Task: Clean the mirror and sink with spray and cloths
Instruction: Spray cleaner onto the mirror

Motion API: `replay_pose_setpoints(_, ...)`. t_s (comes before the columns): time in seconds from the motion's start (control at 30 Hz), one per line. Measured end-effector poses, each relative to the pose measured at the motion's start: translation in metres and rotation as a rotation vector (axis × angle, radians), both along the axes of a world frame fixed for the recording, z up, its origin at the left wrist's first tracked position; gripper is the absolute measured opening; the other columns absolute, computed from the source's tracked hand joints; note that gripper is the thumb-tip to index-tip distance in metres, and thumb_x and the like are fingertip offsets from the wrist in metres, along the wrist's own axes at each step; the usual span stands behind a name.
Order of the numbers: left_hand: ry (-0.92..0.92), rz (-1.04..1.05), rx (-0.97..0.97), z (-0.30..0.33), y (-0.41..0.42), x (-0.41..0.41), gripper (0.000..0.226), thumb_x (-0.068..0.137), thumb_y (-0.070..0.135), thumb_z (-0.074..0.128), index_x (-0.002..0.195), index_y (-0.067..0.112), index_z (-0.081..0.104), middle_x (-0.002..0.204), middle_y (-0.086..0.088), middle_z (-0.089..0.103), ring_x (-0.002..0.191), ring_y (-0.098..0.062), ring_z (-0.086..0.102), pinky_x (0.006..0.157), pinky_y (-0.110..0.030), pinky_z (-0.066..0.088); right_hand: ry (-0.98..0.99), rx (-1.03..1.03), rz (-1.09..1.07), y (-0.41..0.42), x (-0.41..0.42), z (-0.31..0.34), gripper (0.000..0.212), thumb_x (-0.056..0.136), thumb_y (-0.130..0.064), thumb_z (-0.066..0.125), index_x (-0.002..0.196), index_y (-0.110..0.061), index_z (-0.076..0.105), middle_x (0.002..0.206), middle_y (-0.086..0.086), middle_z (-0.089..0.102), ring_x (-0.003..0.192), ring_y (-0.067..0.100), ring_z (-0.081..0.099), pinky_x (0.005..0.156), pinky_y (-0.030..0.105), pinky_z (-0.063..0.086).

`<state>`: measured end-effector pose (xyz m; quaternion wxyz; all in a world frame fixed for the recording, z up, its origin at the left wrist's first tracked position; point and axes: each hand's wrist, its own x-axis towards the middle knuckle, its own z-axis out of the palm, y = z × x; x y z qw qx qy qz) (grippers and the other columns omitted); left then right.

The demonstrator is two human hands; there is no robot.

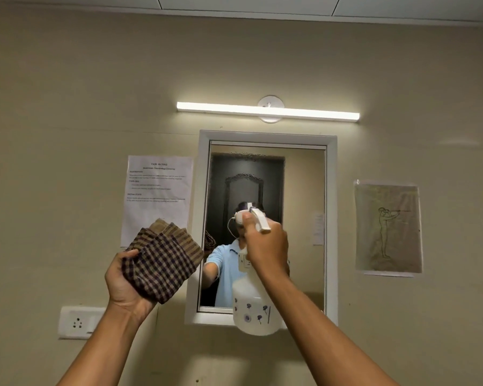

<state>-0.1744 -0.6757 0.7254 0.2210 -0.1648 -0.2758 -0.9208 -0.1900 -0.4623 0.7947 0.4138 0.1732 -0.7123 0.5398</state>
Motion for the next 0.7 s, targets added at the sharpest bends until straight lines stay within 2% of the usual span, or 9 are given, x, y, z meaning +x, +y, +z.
replay_pose_setpoints(0.07, -0.002, -0.009, 0.002, -0.001, 0.001, -0.002, 0.052, 0.089, 0.030, 0.039, 0.134, 0.013, 0.059, 0.121, -0.010, 0.068, 0.115, -0.033, 0.060, 0.094, -0.047, 0.050, -0.044, -0.044, -0.056, 0.019, -0.005, -0.003, 0.037, 0.095, -0.046, 0.051, 0.082, -0.015, 0.067, 0.066, -0.004, 0.063, 0.061, 0.011, 0.061, 0.049, 0.020, 0.039)
replay_pose_setpoints(0.13, -0.006, -0.021, -0.005, -0.003, 0.004, -0.005, 0.044, 0.089, 0.031, 0.039, 0.122, 0.017, 0.065, 0.118, -0.009, 0.069, 0.110, -0.031, 0.063, 0.088, -0.045, 0.055, -0.058, -0.079, -0.131, 0.039, -0.007, -0.004, 0.037, 0.095, -0.047, 0.052, 0.080, -0.017, 0.068, 0.066, -0.003, 0.063, 0.060, 0.013, 0.061, 0.048, 0.022, 0.041)
replay_pose_setpoints(0.23, 0.009, -0.052, -0.016, -0.005, 0.009, -0.010, 0.039, 0.090, 0.031, 0.038, 0.113, 0.018, 0.068, 0.113, -0.008, 0.071, 0.103, -0.029, 0.067, 0.080, -0.044, 0.059, -0.040, -0.168, -0.199, 0.067, -0.011, -0.005, 0.035, 0.093, -0.049, 0.054, 0.069, -0.025, 0.061, 0.068, 0.001, 0.066, 0.062, 0.020, 0.065, 0.057, 0.037, 0.058)
replay_pose_setpoints(0.33, -0.004, -0.074, -0.022, -0.007, 0.014, -0.015, 0.039, 0.090, 0.032, 0.039, 0.112, 0.018, 0.068, 0.109, -0.007, 0.073, 0.101, -0.029, 0.067, 0.079, -0.046, 0.059, -0.052, -0.234, -0.275, 0.092, -0.013, -0.007, 0.033, 0.091, -0.052, 0.055, 0.066, -0.031, 0.053, 0.071, 0.000, 0.066, 0.065, 0.021, 0.066, 0.061, 0.046, 0.060)
replay_pose_setpoints(0.47, -0.026, -0.080, -0.027, -0.012, 0.020, -0.021, 0.036, 0.089, 0.032, 0.041, 0.107, 0.018, 0.069, 0.104, -0.006, 0.073, 0.103, -0.029, 0.063, 0.086, -0.045, 0.055, -0.087, -0.237, -0.346, 0.115, -0.012, -0.018, 0.037, 0.092, -0.052, 0.053, 0.067, -0.026, 0.056, 0.070, 0.003, 0.067, 0.063, 0.025, 0.067, 0.063, 0.044, 0.060)
replay_pose_setpoints(0.6, -0.036, -0.079, -0.029, -0.018, 0.026, -0.023, 0.037, 0.090, 0.031, 0.040, 0.093, 0.020, 0.075, 0.098, -0.005, 0.074, 0.097, -0.028, 0.065, 0.087, -0.044, 0.055, -0.104, -0.247, -0.355, 0.118, -0.014, -0.037, 0.036, 0.093, -0.052, 0.051, 0.076, -0.022, 0.063, 0.073, 0.003, 0.067, 0.065, 0.025, 0.067, 0.063, 0.043, 0.060)
replay_pose_setpoints(0.7, -0.042, -0.088, -0.014, -0.022, 0.024, -0.023, 0.036, 0.090, 0.030, 0.040, 0.095, 0.019, 0.073, 0.098, -0.005, 0.074, 0.099, -0.028, 0.063, 0.087, -0.045, 0.052, -0.146, -0.248, -0.340, 0.106, -0.016, -0.049, 0.032, 0.092, -0.053, 0.052, 0.072, -0.028, 0.056, 0.073, 0.002, 0.066, 0.065, 0.021, 0.066, 0.062, 0.043, 0.061)
